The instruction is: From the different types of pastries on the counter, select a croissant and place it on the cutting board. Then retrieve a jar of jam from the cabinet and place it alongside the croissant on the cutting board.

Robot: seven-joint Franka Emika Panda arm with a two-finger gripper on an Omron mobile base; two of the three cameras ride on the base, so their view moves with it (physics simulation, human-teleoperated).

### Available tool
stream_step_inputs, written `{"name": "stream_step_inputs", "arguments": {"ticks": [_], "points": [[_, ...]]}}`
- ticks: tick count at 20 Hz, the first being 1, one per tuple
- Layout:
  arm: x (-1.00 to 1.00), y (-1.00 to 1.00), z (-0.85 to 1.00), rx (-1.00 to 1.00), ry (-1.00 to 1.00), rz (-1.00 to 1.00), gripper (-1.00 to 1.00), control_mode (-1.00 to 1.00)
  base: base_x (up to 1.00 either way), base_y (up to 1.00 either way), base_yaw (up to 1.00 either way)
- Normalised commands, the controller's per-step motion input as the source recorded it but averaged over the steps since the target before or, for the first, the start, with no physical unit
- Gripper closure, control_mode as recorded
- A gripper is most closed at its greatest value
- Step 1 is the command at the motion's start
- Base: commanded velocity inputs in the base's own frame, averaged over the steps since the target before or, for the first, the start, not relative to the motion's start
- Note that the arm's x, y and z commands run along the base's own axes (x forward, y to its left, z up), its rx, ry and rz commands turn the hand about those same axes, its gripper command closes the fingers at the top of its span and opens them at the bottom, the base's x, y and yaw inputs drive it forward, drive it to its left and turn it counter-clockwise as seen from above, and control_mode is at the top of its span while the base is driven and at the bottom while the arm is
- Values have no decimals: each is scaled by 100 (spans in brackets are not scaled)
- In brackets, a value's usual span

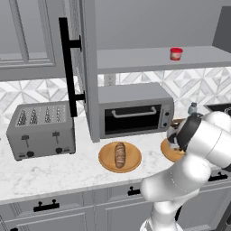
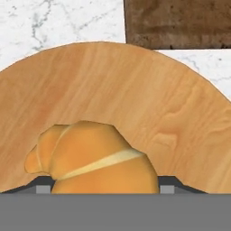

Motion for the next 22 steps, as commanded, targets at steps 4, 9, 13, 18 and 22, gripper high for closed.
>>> {"name": "stream_step_inputs", "arguments": {"ticks": [4,9,13,18,22], "points": [[2,-1,0,-1,1,0,100,-100,0,0,0],[0,-6,9,0,0,0,100,-100,0,0,0],[0,-30,63,0,0,0,100,-100,0,0,0],[10,-37,55,0,0,0,100,-100,0,0,0],[54,-50,4,0,3,0,100,-100,0,0,0]]}}
